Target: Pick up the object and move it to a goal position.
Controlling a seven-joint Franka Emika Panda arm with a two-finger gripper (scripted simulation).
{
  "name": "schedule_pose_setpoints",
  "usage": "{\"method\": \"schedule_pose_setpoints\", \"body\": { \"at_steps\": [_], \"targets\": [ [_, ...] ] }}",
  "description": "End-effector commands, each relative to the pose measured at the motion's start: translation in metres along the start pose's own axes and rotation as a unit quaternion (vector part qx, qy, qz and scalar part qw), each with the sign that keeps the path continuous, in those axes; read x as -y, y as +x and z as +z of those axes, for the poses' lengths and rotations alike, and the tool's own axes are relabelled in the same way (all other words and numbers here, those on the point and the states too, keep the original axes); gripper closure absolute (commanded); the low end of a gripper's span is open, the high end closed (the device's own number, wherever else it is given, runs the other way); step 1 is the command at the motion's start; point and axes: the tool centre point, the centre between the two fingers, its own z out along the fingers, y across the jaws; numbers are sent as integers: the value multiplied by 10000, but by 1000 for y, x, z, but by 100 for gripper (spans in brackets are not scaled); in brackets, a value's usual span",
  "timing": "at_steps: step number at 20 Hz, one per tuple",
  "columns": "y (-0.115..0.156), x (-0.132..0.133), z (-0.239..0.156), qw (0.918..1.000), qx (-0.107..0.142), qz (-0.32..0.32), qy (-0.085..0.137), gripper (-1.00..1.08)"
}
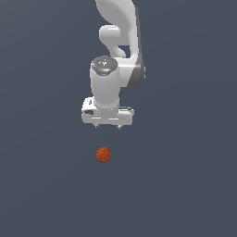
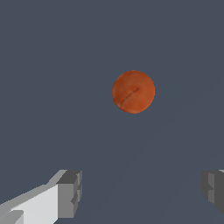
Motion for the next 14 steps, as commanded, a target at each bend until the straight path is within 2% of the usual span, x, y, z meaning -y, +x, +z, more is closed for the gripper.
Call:
{"method": "schedule_pose_setpoints", "body": {
  "at_steps": [1,14],
  "targets": [
    [0,0,0,10000,0,0,0,-92],
    [5,10,-16,9995,-103,-274,-77,-92]
  ]
}}
